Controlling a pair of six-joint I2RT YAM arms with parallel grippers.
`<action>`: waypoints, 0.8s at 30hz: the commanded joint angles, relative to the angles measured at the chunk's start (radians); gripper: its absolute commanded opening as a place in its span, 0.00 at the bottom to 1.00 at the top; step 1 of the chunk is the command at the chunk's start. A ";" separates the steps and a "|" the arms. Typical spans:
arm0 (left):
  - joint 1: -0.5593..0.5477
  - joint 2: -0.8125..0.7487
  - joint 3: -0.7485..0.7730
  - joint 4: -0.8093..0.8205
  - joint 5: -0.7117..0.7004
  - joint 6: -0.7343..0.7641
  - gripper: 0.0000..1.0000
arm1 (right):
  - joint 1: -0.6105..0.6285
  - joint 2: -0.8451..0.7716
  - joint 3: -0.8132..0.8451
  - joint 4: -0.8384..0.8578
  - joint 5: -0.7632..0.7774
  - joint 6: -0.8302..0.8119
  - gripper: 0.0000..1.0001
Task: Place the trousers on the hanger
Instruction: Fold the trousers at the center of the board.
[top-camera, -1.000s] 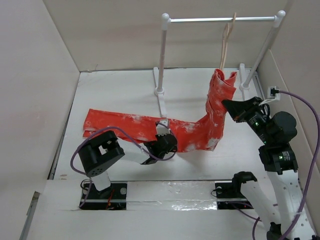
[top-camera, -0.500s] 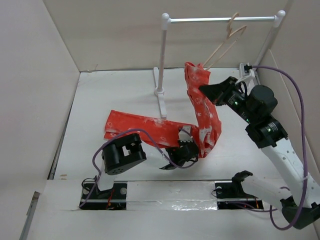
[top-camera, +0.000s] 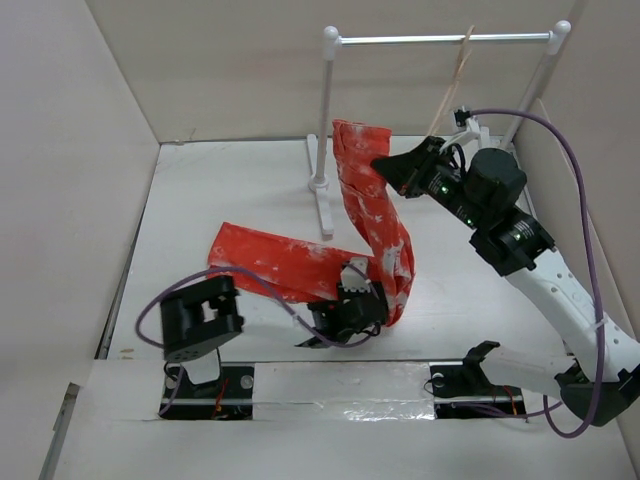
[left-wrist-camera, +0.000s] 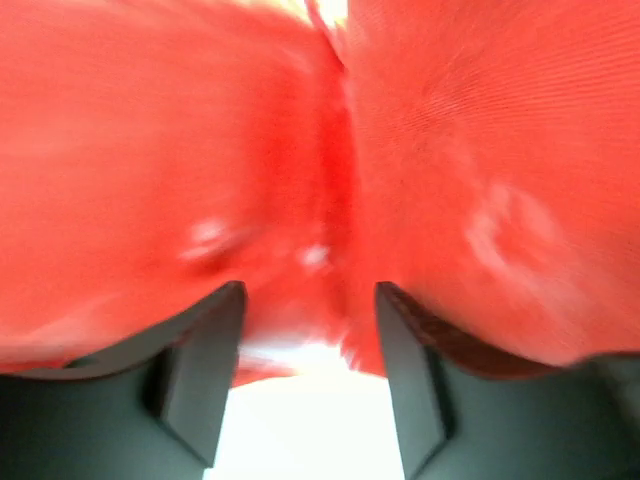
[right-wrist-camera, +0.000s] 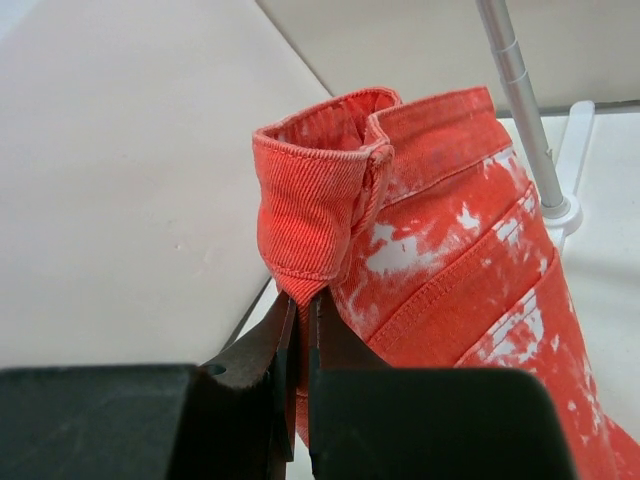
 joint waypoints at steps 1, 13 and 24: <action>-0.003 -0.237 -0.078 -0.148 -0.137 0.001 0.55 | 0.024 0.004 0.020 0.157 0.027 -0.011 0.00; 0.193 -1.093 -0.168 -0.397 -0.154 0.124 0.60 | 0.167 0.199 0.126 0.157 0.157 -0.065 0.00; 0.222 -1.328 0.013 -0.633 -0.263 0.176 0.60 | 0.501 0.762 0.473 0.203 0.515 -0.179 0.07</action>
